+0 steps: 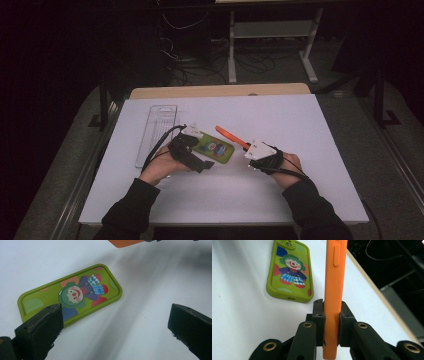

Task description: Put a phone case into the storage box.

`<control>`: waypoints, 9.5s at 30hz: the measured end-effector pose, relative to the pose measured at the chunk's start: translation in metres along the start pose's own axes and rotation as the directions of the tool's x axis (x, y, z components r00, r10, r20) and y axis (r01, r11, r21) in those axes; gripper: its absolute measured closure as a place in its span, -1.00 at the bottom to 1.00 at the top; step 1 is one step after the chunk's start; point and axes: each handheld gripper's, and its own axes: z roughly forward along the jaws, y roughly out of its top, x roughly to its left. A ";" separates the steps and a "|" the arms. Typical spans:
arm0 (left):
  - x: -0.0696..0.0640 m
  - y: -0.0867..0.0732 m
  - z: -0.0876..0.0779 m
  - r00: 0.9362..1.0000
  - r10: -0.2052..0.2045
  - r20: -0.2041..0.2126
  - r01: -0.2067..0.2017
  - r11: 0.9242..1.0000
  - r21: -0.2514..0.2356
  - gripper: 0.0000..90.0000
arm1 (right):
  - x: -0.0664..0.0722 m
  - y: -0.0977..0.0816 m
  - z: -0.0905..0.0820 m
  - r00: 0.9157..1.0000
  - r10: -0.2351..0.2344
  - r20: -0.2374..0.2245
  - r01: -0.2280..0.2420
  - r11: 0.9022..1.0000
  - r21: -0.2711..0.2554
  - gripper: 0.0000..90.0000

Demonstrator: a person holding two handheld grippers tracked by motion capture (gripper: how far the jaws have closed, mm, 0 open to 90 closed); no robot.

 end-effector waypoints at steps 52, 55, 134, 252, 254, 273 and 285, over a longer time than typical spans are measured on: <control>0.006 0.018 -0.009 0.990 -0.136 0.046 0.143 0.953 -0.265 -1.00 | -0.015 0.000 0.004 0.783 0.556 -0.277 -0.580 0.815 -0.002 0.74; 0.006 0.026 -0.007 0.991 -0.127 0.046 0.135 0.947 -0.293 -1.00 | -0.012 0.003 0.005 0.785 0.549 -0.288 -0.575 0.818 -0.005 0.74; -0.001 0.071 0.030 0.992 -0.124 0.016 0.119 0.899 -0.421 -0.66 | -0.003 0.009 0.006 0.796 0.524 -0.303 -0.552 0.834 -0.009 0.03; 0.188 0.029 -0.007 0.509 -0.511 -0.693 0.377 0.856 -0.354 -0.74 | -0.010 -0.076 -0.048 0.854 0.447 -0.268 -0.457 0.889 0.027 -1.00; 0.188 0.029 -0.007 0.510 -0.507 -0.695 0.374 0.858 -0.352 -0.79 | -0.010 -0.076 -0.048 0.854 0.446 -0.268 -0.456 0.889 0.027 -1.00; 0.184 0.032 -0.037 0.616 -0.486 -0.620 0.333 0.874 -0.354 -1.00 | -0.009 -0.076 -0.047 0.856 0.445 -0.264 -0.454 0.891 0.030 -1.00; 0.165 0.026 -0.078 0.758 -0.419 -0.500 0.285 0.902 -0.323 -1.00 | -0.009 -0.074 -0.046 0.856 0.451 -0.252 -0.456 0.889 0.044 -1.00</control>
